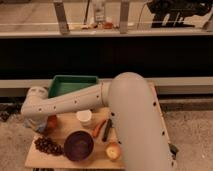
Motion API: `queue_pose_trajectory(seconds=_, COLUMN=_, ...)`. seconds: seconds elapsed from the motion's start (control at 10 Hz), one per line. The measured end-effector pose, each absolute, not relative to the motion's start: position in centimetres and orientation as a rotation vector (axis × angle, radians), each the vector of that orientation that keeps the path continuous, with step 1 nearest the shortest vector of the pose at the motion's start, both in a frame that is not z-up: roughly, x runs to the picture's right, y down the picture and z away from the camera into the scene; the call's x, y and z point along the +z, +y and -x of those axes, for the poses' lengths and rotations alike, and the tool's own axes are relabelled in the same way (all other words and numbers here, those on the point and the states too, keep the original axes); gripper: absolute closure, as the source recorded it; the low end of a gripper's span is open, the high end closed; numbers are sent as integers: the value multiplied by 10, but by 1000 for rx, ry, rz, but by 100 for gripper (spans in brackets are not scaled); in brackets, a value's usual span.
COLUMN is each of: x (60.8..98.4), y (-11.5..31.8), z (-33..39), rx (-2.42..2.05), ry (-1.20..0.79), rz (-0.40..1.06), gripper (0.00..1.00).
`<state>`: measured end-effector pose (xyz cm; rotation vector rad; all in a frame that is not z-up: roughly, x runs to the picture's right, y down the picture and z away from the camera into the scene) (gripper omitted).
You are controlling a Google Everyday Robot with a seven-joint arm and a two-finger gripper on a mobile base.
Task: Wipe red bowl with sponge
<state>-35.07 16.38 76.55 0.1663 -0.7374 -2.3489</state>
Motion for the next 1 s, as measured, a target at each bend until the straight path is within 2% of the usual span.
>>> queue_pose_trajectory(seconds=0.6, x=778, y=148, z=308, rx=-2298, ry=-667, rz=-51, gripper=100)
queue_pose_trajectory(seconds=1.0, x=793, y=128, z=302, rx=-2278, ry=-649, rz=-87, gripper=100)
